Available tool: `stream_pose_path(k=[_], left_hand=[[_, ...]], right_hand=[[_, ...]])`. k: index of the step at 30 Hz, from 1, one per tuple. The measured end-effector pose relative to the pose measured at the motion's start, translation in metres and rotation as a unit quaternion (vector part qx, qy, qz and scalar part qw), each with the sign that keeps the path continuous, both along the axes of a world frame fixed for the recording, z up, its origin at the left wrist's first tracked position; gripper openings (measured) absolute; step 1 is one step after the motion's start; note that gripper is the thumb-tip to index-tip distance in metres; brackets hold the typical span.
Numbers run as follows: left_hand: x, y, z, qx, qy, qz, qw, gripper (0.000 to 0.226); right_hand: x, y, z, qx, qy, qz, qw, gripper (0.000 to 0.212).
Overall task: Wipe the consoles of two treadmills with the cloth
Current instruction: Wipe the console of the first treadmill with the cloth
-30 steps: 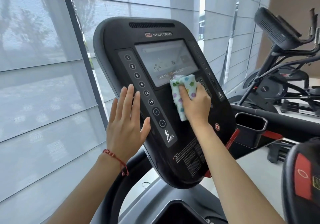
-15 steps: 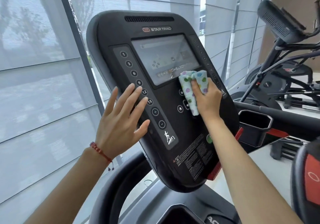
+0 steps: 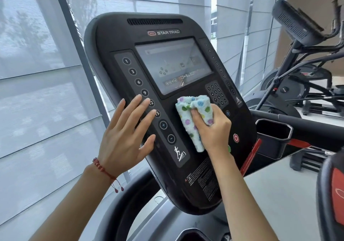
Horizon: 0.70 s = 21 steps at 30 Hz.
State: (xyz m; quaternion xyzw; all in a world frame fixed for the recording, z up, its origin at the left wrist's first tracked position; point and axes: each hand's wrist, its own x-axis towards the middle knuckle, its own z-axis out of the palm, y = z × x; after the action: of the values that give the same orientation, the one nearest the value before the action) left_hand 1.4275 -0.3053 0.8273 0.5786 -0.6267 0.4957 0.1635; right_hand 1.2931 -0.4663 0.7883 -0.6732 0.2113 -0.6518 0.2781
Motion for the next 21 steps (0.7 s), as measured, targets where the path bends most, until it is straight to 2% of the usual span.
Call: stream_pose_path(k=[5,12,17,21], left_hand=[[-0.003,0.0,-0.001,0.0,0.01,0.008,1.0,0.043],[-0.003,0.002,0.001,0.006,0.005,0.012,1.0,0.042],[-0.006,0.002,0.0,0.005,0.011,0.022,1.0,0.042],[-0.01,0.0,-0.001,-0.009,0.025,0.027,0.999,0.042]], right_hand=[[-0.005,-0.069,0.016,0.053,0.023,-0.04,0.998,0.03],[-0.011,-0.156,0.031,0.148,0.079,-0.115,0.979,0.043],[-0.01,-0.127,0.026,0.167,0.059,-0.11,0.978,0.035],[-0.011,-0.065,0.008,0.125,0.044,-0.086,0.987,0.031]])
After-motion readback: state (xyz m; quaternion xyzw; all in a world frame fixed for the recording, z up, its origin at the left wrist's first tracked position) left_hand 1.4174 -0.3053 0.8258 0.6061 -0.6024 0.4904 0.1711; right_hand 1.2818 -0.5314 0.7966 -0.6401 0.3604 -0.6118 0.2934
